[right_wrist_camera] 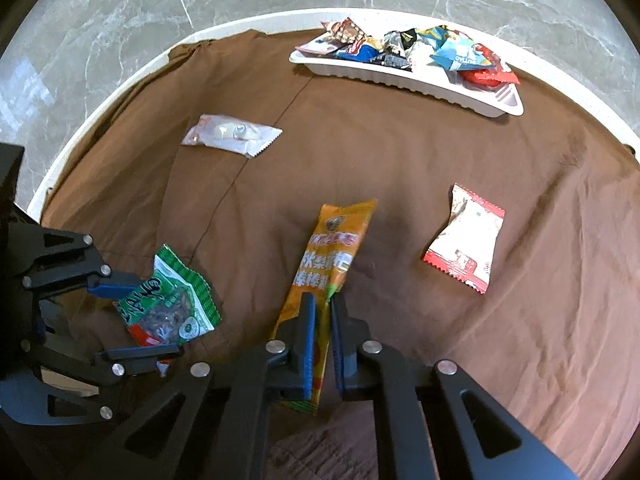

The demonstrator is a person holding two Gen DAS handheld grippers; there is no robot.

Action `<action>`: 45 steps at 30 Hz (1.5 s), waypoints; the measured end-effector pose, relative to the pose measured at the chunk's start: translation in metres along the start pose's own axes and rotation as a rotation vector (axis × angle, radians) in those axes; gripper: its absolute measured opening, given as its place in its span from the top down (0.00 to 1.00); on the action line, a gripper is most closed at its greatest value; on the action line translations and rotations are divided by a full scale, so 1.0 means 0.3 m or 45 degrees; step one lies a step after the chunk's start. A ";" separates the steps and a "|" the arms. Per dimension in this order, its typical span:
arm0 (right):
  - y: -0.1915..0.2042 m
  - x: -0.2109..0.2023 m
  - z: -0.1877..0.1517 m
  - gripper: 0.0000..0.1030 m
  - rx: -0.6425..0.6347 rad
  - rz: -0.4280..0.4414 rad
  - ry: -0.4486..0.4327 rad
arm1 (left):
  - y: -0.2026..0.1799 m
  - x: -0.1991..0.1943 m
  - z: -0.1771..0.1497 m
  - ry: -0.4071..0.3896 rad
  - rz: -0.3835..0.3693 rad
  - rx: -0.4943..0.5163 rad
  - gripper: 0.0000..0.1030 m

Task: Organize snacks
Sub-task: 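Grasp the green seed bag with left tool while right tool grasps orange bar, then carry green bag and orange bar into the tray and release both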

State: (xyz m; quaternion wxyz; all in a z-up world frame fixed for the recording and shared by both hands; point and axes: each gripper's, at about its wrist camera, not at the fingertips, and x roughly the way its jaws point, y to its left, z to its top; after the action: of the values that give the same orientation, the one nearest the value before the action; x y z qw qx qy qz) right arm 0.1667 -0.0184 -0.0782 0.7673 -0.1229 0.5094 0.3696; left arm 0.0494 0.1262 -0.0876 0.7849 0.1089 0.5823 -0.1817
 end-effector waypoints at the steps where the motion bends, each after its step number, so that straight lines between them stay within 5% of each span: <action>1: -0.005 -0.009 0.001 0.93 0.009 0.015 -0.009 | 0.002 -0.004 0.002 -0.006 -0.002 -0.003 0.67; 12: -0.042 -0.072 0.010 0.95 0.104 0.130 -0.055 | 0.029 -0.070 -0.008 -0.063 -0.037 -0.064 0.68; 29: -0.071 -0.099 0.033 0.95 0.143 0.161 -0.065 | 0.106 -0.098 0.030 -0.119 -0.077 -0.152 0.68; 45: -0.156 -0.162 0.206 0.95 0.224 0.217 -0.158 | 0.271 -0.150 0.181 -0.221 -0.094 -0.270 0.68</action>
State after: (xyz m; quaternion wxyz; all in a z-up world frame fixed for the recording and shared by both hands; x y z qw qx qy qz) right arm 0.2317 -0.0376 -0.0167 0.7709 0.0116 0.5001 0.3943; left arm 0.1188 0.1865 -0.0318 0.8322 -0.0121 0.5317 -0.1567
